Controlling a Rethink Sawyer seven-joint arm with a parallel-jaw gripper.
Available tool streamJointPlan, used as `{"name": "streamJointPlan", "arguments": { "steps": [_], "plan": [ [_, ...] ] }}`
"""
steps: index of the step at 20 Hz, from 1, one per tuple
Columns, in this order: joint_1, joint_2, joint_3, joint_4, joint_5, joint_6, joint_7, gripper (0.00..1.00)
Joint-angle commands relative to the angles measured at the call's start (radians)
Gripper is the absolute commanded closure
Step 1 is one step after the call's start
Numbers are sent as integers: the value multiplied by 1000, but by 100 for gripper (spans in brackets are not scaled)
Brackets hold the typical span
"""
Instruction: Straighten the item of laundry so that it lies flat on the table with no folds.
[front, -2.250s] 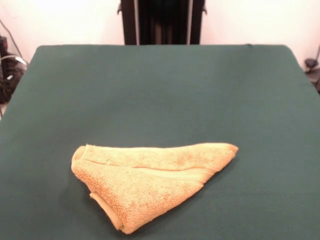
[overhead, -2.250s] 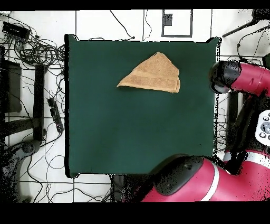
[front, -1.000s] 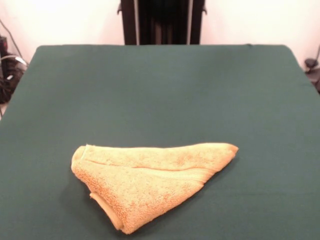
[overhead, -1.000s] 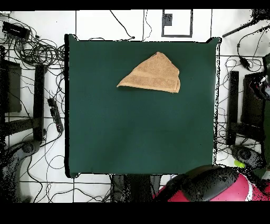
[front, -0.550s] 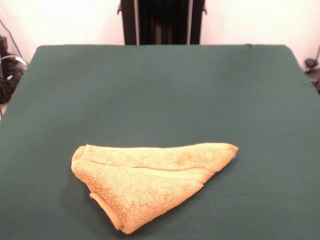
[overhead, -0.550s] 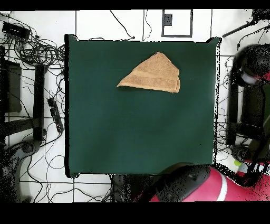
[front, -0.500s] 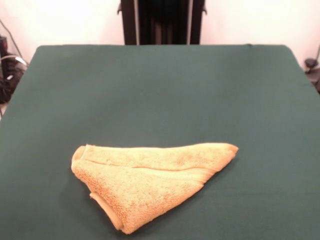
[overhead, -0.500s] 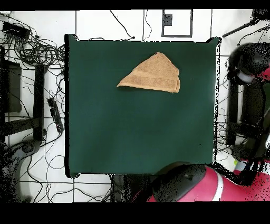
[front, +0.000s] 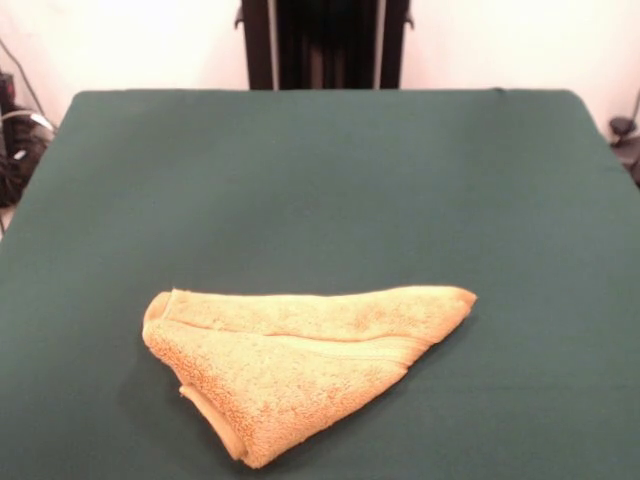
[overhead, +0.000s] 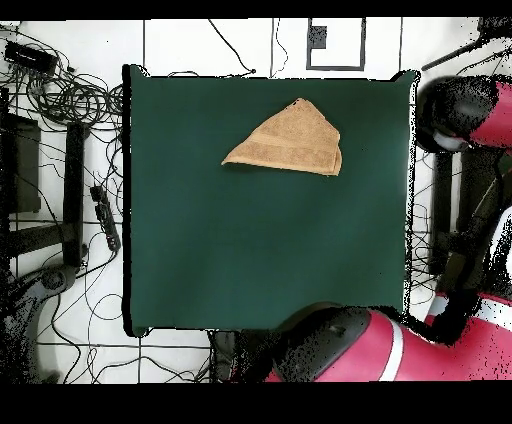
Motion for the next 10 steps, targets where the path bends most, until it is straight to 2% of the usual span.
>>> {"name": "streamJointPlan", "arguments": {
  "steps": [1, 5, 10],
  "plan": [
    [23, 38, 42, 231, 58, -148, 292, 0],
    [20, 44, 38, 242, 51, -164, 236, 0],
    [20, 61, 36, 216, 72, -109, 222, 0]
  ]
}}
